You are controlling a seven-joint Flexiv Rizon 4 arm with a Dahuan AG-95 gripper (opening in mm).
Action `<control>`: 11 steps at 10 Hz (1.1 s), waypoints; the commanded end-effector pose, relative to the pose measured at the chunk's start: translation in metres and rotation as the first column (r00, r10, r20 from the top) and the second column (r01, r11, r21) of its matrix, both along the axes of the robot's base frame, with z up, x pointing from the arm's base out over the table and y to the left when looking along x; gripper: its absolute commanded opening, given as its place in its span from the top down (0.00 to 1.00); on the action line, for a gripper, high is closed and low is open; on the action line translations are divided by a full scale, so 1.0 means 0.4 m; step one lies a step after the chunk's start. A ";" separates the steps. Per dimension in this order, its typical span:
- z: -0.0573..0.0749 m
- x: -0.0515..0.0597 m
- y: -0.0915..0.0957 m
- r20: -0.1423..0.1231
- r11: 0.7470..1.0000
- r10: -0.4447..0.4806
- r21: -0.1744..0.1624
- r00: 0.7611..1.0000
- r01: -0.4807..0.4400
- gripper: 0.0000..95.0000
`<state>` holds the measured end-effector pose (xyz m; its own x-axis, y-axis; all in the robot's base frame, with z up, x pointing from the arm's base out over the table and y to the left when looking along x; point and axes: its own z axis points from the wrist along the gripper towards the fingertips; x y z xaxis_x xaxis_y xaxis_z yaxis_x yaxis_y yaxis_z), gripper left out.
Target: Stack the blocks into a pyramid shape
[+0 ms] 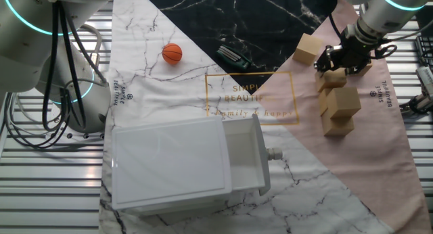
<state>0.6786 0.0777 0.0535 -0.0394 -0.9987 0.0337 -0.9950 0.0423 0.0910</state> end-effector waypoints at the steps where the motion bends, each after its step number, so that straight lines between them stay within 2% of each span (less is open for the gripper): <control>1: 0.000 0.002 -0.001 0.010 1.000 0.002 -0.006 1.000 -0.002 1.00; 11: -0.003 0.004 -0.003 0.089 1.000 -0.021 0.007 0.996 0.021 1.00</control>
